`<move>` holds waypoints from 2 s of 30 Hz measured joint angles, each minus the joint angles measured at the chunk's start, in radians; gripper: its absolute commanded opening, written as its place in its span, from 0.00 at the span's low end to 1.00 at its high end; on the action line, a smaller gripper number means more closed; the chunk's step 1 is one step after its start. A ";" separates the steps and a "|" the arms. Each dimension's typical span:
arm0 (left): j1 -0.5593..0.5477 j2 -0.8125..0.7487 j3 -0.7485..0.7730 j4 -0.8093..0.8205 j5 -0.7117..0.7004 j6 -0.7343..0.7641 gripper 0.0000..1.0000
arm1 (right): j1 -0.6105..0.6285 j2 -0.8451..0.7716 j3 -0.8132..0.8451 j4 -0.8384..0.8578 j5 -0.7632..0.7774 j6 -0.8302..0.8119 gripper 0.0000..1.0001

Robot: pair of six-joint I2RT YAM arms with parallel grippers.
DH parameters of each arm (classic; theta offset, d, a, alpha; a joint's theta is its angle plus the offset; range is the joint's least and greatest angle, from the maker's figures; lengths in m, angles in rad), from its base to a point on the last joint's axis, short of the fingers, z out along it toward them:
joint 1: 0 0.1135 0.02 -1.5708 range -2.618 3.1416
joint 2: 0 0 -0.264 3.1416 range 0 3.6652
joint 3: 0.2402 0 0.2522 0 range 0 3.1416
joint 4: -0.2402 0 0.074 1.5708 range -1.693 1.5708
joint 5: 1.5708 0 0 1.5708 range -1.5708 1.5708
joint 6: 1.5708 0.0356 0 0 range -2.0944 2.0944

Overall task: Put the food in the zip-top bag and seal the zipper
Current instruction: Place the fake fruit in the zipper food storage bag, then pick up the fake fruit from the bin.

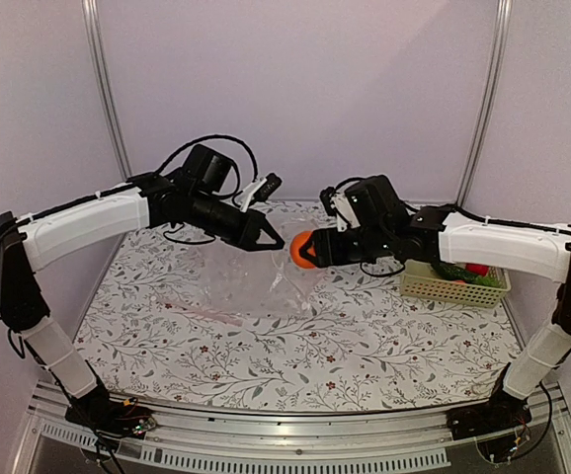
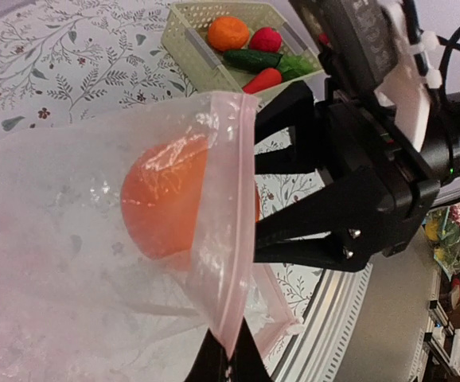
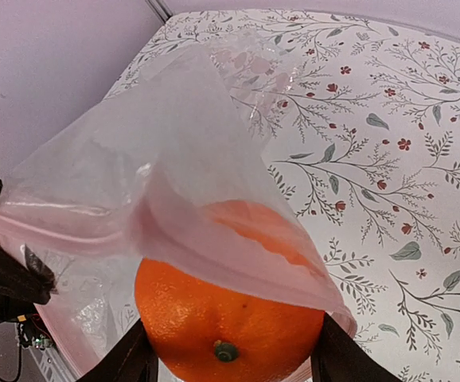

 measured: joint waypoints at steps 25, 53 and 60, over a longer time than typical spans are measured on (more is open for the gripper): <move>-0.011 -0.007 -0.018 0.047 0.068 -0.002 0.00 | 0.024 0.090 0.081 -0.004 -0.069 -0.023 0.73; -0.011 -0.007 -0.019 0.046 0.055 -0.001 0.00 | 0.024 0.086 0.081 0.009 -0.068 -0.027 0.83; -0.011 -0.007 -0.018 0.028 -0.020 -0.002 0.00 | 0.022 0.043 0.070 0.001 -0.068 -0.037 0.85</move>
